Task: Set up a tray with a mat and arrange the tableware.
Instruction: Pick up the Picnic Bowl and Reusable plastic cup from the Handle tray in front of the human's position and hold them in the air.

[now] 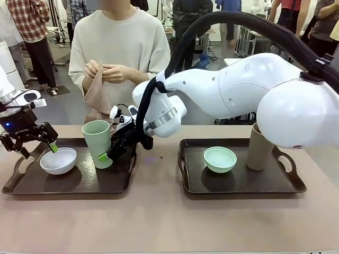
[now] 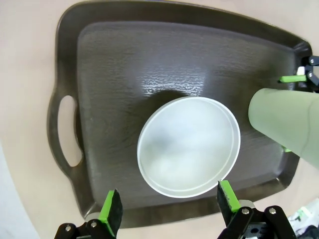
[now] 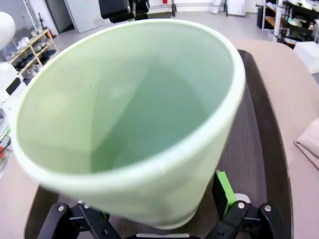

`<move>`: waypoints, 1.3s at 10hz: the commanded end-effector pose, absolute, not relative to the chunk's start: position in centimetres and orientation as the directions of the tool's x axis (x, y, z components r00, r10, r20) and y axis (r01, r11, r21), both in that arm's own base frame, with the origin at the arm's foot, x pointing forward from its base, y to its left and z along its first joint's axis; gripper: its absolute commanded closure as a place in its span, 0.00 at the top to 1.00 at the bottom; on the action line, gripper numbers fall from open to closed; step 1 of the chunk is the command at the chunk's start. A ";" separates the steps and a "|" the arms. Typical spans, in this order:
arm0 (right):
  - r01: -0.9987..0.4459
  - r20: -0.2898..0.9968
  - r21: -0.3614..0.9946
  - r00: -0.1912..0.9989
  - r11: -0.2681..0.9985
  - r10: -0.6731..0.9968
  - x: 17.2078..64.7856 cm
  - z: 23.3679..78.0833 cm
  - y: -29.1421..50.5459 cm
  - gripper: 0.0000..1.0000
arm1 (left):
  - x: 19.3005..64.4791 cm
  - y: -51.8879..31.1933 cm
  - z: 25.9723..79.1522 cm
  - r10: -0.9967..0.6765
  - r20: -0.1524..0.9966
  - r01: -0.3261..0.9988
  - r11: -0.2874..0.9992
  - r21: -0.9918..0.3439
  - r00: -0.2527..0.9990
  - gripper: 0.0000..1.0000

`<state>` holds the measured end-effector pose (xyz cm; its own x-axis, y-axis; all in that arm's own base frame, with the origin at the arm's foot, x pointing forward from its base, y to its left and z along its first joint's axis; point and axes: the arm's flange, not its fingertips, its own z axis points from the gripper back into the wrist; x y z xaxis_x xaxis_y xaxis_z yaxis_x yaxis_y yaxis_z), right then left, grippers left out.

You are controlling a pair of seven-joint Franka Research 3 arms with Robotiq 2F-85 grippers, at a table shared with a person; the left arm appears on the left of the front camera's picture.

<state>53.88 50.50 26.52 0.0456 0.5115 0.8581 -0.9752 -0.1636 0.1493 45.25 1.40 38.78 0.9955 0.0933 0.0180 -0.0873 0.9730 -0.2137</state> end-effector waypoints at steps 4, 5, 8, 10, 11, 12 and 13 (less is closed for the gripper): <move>-0.968 0.846 0.160 0.034 -0.192 0.532 54.2 26.7 52.8 1.00 | 46.2 2.2 37.5 0.099 0.033 -0.088 0.967 -0.238 0.995 1.00; -0.968 0.845 0.162 0.036 -0.190 0.534 54.3 26.8 52.8 1.00 | 46.6 2.2 37.1 0.087 0.046 -0.075 0.971 -0.226 0.995 1.00; -0.972 0.831 0.165 0.047 -0.165 0.554 54.2 26.7 52.8 1.00 | 47.1 2.3 35.6 0.095 0.041 -0.085 0.977 -0.195 0.995 1.00; -0.972 0.831 0.170 0.052 -0.164 0.554 54.1 26.8 52.7 1.00 | 47.4 2.3 34.9 0.103 0.030 -0.096 0.980 -0.177 0.994 1.00; -0.972 0.833 0.171 0.054 -0.163 0.550 54.2 26.8 52.8 1.00 | 47.5 2.4 34.7 0.109 0.024 -0.104 0.981 -0.161 0.994 1.00; -0.971 0.836 0.169 0.051 -0.169 0.546 54.2 26.8 52.6 1.00 | 47.6 2.4 34.4 0.113 0.022 -0.108 0.983 -0.150 0.993 1.00; -0.966 0.843 0.168 0.038 -0.196 0.537 54.3 26.8 52.6 0.71 | 47.7 2.4 34.2 0.104 0.020 -0.100 0.986 -0.132 0.994 0.46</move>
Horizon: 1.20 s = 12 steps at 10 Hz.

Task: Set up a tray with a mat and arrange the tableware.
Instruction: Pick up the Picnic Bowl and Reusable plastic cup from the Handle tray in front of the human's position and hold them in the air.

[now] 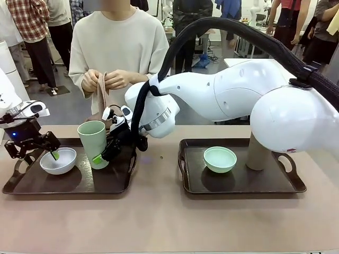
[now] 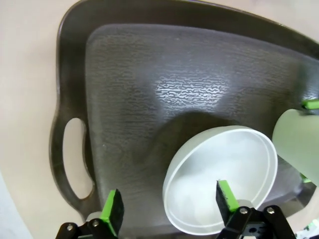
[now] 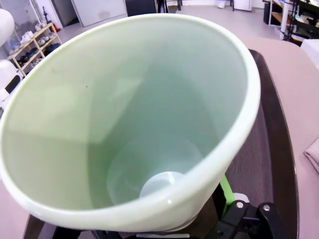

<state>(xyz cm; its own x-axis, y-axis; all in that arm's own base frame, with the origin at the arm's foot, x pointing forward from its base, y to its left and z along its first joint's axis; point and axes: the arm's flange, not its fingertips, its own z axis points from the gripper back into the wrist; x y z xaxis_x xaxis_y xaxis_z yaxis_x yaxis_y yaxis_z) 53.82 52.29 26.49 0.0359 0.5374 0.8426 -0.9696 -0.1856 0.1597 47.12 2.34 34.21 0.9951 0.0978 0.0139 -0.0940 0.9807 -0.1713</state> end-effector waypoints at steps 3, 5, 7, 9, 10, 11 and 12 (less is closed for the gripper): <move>-0.965 0.850 0.165 0.035 -0.202 0.526 54.2 26.7 52.4 0.00 | 47.6 2.4 34.0 0.111 0.025 -0.107 0.986 -0.128 0.994 0.00; -0.967 0.851 0.163 0.038 -0.194 0.524 54.2 26.7 52.3 0.00 | 47.6 2.5 34.0 0.116 0.026 -0.112 0.986 -0.126 0.993 0.20; -0.967 0.851 0.160 0.034 -0.198 0.524 54.2 26.7 52.3 0.21 | 47.6 2.5 34.1 0.119 0.025 -0.115 0.986 -0.123 0.993 0.00; -0.967 0.852 0.158 0.030 -0.201 0.523 54.2 26.6 52.3 0.21 | 47.6 2.5 34.1 0.116 0.023 -0.113 0.987 -0.113 0.993 0.00; -0.967 0.852 0.159 0.032 -0.201 0.522 54.2 26.6 52.2 0.00 | 47.6 2.5 34.1 0.111 0.027 -0.107 0.988 -0.109 0.993 0.00; -0.967 0.851 0.158 0.031 -0.200 0.523 54.2 26.6 52.2 0.00 | 47.6 2.5 34.0 0.113 0.028 -0.109 0.988 -0.110 0.993 0.00; -0.968 0.850 0.155 0.030 -0.196 0.527 54.2 26.6 52.2 0.00 | 47.6 2.5 34.0 0.112 0.026 -0.109 0.988 -0.111 0.993 0.00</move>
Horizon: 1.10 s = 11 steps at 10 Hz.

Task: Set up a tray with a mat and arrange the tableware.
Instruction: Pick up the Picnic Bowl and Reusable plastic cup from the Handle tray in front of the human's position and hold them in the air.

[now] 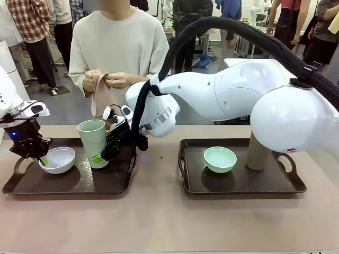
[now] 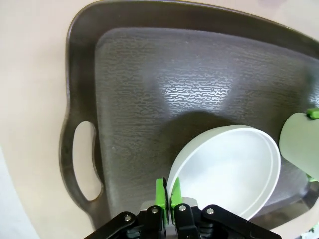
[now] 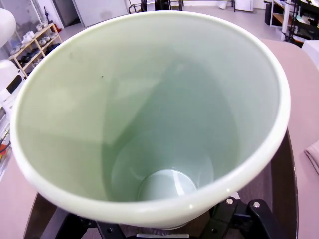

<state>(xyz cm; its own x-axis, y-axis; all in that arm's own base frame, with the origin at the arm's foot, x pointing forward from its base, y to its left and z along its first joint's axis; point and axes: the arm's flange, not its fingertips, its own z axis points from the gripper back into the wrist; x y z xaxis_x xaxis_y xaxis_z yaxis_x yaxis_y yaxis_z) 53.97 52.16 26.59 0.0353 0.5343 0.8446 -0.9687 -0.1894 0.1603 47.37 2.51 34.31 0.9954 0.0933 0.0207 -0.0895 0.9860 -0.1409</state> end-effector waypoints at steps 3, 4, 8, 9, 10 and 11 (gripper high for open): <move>-0.990 0.804 0.075 -0.010 -0.118 0.594 52.1 33.4 48.5 0.21 | 45.2 2.2 38.0 0.127 0.017 -0.123 0.982 -0.144 0.992 0.00; -0.994 0.796 0.048 -0.021 -0.098 0.605 50.6 37.4 46.9 0.21 | 44.0 2.2 41.2 0.113 0.044 -0.104 0.978 -0.182 0.993 0.00; -0.996 0.787 -0.082 -0.082 -0.027 0.611 44.7 50.0 43.0 0.21 | 38.0 1.1 54.6 0.095 0.261 -0.058 0.988 -0.146 0.961 0.00; -0.994 0.780 -0.103 -0.093 -0.019 0.618 43.5 52.1 42.9 0.21 | 36.8 0.7 57.1 0.084 0.299 -0.047 0.990 -0.130 0.951 0.00; -0.994 0.773 -0.110 -0.098 -0.020 0.627 42.5 53.5 43.0 0.21 | 35.8 0.4 58.5 0.100 0.324 -0.064 0.991 -0.121 0.941 0.00; -0.995 0.770 -0.093 -0.095 -0.037 0.631 42.3 53.9 43.3 0.21 | 35.5 0.5 59.0 0.132 0.331 -0.100 0.989 -0.110 0.934 0.00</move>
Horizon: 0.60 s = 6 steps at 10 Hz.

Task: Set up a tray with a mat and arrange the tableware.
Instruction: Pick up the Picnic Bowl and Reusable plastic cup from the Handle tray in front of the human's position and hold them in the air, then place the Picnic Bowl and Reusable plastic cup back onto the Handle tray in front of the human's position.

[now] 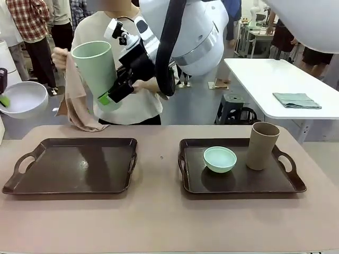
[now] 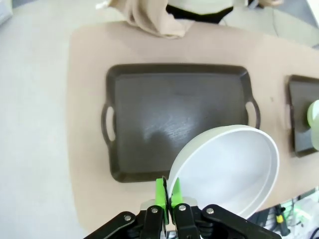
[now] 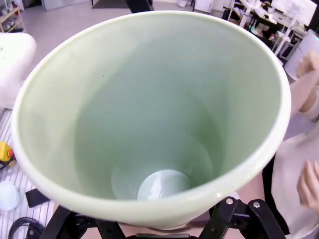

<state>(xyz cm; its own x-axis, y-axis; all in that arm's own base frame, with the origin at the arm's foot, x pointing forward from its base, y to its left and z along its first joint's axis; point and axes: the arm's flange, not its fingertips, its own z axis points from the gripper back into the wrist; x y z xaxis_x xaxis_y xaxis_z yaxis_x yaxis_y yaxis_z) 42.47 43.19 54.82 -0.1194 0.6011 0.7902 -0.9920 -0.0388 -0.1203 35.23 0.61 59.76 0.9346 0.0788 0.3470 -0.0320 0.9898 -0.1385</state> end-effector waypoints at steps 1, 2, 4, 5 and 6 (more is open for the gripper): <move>-0.993 0.797 -0.116 -0.115 -0.036 0.593 43.4 54.0 43.2 0.21 | 36.0 0.8 58.7 0.064 0.324 -0.014 0.988 -0.152 0.944 0.00; -0.993 0.797 -0.116 -0.115 -0.036 0.593 43.4 54.0 43.2 0.21 | 36.0 0.8 58.7 0.064 0.324 -0.014 0.988 -0.152 0.944 0.00; -0.993 0.797 -0.116 -0.115 -0.036 0.593 43.4 54.0 43.2 0.21 | 36.0 0.8 58.7 0.064 0.324 -0.014 0.988 -0.152 0.944 0.00; -0.993 0.797 -0.116 -0.115 -0.036 0.593 43.4 54.0 43.2 0.21 | 36.0 0.8 58.7 0.064 0.324 -0.014 0.988 -0.152 0.944 0.00; -0.993 0.797 -0.116 -0.115 -0.036 0.593 43.4 54.0 43.2 0.21 | 36.0 0.8 58.7 0.064 0.324 -0.014 0.988 -0.152 0.944 0.00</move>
<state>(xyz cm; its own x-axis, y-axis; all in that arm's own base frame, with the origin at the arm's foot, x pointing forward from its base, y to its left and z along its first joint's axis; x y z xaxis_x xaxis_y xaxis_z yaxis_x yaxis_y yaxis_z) 43.25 43.20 53.82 -0.1029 0.6054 0.7892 -0.9940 -0.0338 -0.1037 35.95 0.72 58.55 0.9454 0.0772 0.3167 -0.0337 0.9895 -0.1405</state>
